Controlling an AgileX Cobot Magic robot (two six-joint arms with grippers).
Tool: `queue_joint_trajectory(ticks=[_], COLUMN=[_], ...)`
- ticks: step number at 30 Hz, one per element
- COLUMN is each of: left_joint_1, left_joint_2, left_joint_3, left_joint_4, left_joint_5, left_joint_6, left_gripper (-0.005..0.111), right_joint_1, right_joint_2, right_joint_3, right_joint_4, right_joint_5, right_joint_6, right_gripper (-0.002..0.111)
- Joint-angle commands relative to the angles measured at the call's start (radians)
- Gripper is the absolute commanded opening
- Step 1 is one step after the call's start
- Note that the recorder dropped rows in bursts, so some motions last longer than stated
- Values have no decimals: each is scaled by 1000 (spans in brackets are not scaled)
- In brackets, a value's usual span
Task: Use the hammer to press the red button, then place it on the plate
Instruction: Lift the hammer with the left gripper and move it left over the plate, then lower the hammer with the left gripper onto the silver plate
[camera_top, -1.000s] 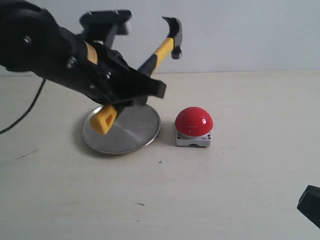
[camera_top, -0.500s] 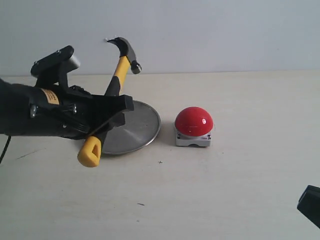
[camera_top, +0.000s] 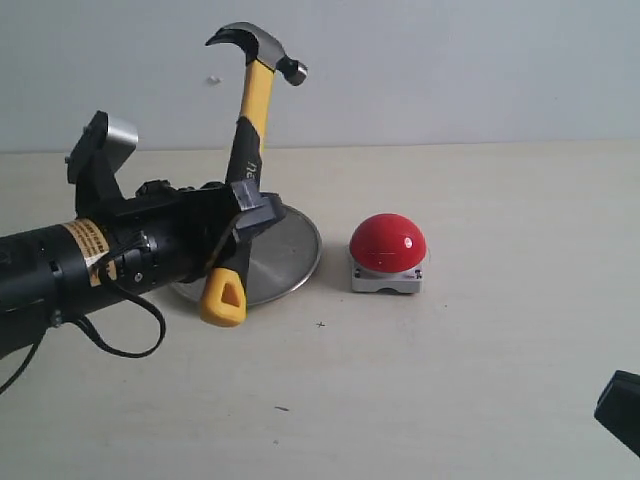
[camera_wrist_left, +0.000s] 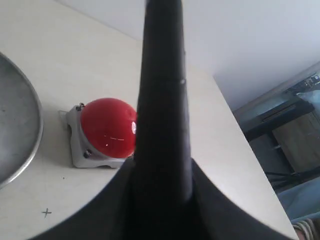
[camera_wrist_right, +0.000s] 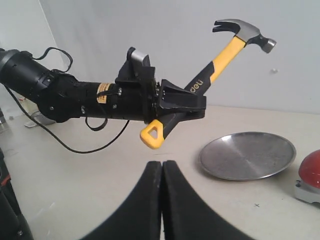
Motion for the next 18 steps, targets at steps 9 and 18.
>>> queue_joint_trajectory(ticks=[9, 18], left_joint_1=[32, 79], left_joint_2=[239, 334], left_joint_3=[-3, -3], left_joint_4=[-109, -107], left_joint_5=[-287, -342], left_joint_6=[-94, -154], left_gripper=[0, 0], right_joint_1=[0, 0], right_joint_2=[-5, -5], right_joint_3=[4, 4], right_joint_4=[-4, -4], right_joint_5=[-1, -1], right_joint_6=[-4, -1], right_gripper=[0, 0])
